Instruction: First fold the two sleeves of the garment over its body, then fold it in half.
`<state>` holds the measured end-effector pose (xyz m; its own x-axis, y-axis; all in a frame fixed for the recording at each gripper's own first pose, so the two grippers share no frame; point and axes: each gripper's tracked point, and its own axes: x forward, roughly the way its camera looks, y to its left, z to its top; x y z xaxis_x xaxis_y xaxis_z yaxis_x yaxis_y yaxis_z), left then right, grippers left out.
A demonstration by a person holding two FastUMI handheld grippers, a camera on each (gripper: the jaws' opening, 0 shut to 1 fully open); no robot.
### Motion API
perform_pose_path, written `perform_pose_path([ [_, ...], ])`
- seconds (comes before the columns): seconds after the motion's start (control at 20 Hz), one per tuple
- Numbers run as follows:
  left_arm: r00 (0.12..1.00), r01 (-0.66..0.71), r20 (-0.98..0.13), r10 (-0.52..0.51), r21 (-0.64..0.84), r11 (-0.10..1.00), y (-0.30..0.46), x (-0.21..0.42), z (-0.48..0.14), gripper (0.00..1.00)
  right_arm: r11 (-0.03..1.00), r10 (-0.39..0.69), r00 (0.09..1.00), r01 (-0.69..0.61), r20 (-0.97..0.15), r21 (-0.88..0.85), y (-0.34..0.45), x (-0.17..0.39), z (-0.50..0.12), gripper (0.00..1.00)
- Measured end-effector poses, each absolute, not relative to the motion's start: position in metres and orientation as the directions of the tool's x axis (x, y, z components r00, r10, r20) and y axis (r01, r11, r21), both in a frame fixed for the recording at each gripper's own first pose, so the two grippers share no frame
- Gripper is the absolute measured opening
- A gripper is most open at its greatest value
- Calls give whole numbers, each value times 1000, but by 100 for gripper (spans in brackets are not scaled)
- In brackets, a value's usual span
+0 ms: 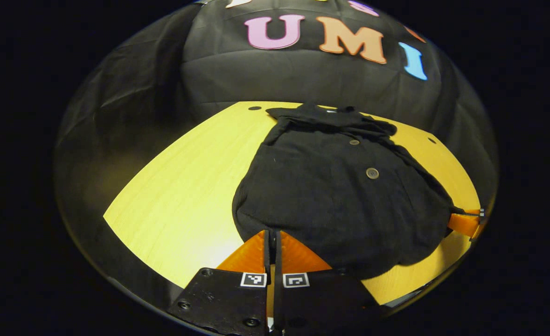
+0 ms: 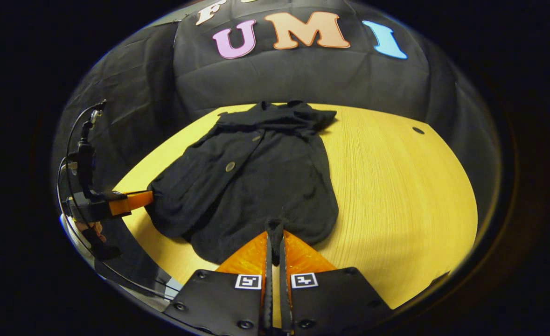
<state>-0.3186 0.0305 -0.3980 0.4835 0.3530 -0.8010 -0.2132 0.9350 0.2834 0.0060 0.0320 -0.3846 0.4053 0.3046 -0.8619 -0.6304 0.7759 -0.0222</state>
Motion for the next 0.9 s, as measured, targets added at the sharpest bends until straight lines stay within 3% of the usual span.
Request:
perform_pose_path([
  [0.15, 514, -239, -784, 349, 260, 936, 30, -271, -383, 0, 742, 328, 418, -669, -847, -43, 56, 47, -363, 9],
  [0.5, 665, -110, -685, 298, 305, 946, 13, -106, -359, 0, 726, 397, 463, -687, -793, -38, 122, 175, -330, 8],
  [0.6, 688, -126, -655, 314, 318, 940, 13, -65, -357, 0, 739, 415, 500, -673, -760, -39, 144, 219, -319, 5],
  [0.9, 737, -217, -564, 374, 327, 920, 31, 53, -372, 0, 748, 432, 546, -662, -718, -52, 191, 334, -331, 8],
])
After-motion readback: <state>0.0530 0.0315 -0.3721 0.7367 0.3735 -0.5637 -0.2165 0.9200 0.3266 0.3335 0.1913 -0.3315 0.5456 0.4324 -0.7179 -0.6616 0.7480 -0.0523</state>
